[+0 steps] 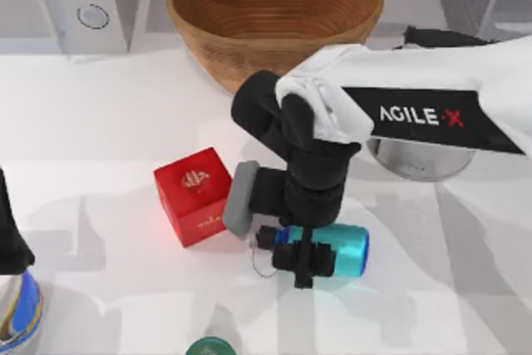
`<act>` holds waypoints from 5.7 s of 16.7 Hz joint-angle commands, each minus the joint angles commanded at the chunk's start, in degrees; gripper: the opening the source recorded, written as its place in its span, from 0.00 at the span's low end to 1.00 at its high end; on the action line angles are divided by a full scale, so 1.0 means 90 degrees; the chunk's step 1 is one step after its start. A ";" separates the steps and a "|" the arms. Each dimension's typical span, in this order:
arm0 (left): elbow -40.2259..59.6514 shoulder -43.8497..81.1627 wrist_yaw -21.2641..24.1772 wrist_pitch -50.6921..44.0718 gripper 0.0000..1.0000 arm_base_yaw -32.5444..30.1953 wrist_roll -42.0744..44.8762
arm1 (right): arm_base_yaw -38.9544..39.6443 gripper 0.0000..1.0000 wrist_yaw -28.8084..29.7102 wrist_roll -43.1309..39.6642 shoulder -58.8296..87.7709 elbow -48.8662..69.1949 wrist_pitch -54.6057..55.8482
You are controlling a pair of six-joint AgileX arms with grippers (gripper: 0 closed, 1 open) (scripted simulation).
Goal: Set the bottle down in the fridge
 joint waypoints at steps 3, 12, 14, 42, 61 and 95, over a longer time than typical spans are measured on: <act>0.0000 0.0000 0.0000 0.0000 1.00 0.0000 0.0000 | -0.0044 0.01 0.0052 -0.0029 -0.0081 0.0009 -0.0004; 0.0000 0.0000 0.0000 0.0000 1.00 0.0000 0.0000 | -0.1257 0.01 0.0112 -0.1268 -0.1831 -0.1381 -0.0448; 0.0000 0.0000 0.0000 0.0000 1.00 0.0000 0.0000 | -0.1320 0.01 0.0113 -0.1331 -0.1897 -0.1445 -0.0466; 0.0000 0.0000 0.0000 0.0000 1.00 0.0000 0.0000 | -0.4498 0.01 0.0587 0.3358 -1.3533 -0.9758 0.5748; 0.0000 0.0000 0.0000 0.0000 1.00 0.0000 0.0000 | -0.5258 0.01 -0.0092 0.4089 -1.0455 -0.7946 0.8721; 0.0000 0.0000 0.0000 0.0000 1.00 0.0000 0.0000 | -0.6346 0.01 -0.0809 0.4023 0.0777 -0.0894 1.2108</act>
